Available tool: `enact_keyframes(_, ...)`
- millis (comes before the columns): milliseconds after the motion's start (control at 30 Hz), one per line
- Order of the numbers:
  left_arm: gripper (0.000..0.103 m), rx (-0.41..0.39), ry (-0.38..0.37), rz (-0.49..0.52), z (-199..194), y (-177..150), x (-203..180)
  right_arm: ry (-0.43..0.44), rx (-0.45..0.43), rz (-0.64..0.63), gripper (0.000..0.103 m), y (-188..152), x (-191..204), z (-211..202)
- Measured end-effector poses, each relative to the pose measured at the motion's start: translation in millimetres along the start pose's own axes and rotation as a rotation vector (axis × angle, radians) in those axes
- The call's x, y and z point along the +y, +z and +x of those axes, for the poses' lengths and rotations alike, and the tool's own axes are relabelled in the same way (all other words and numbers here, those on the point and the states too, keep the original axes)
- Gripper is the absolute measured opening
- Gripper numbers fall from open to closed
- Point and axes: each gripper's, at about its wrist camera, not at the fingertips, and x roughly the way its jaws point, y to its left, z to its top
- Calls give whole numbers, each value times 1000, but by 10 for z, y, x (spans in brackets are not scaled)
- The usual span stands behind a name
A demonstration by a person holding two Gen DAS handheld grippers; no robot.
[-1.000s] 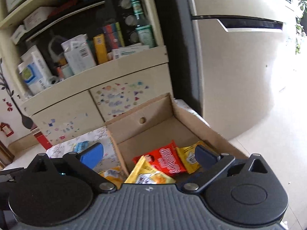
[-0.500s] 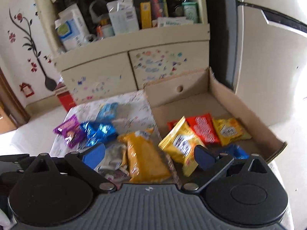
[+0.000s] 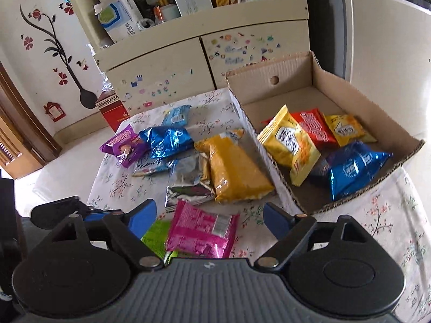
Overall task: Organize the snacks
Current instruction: 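Withdraw both open tools from the box back over the snack pile, then grasp the green bag with the left tool while the right tool grasps the pink bag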
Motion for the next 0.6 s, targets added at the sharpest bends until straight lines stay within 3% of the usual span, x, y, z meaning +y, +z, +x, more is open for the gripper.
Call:
enact_keyframes(333, 83, -7, 0, 118, 240, -11, -89, 2, 48, 13, 91, -116, 28, 57)
enact_keyframes(433, 82, -14, -12, 85, 266, -2, -68, 7, 58, 16, 91, -122, 28, 82)
enact_keyframes(600, 68, 17, -26, -45, 254, -36, 104, 20, 77, 28, 91, -121, 46, 137)
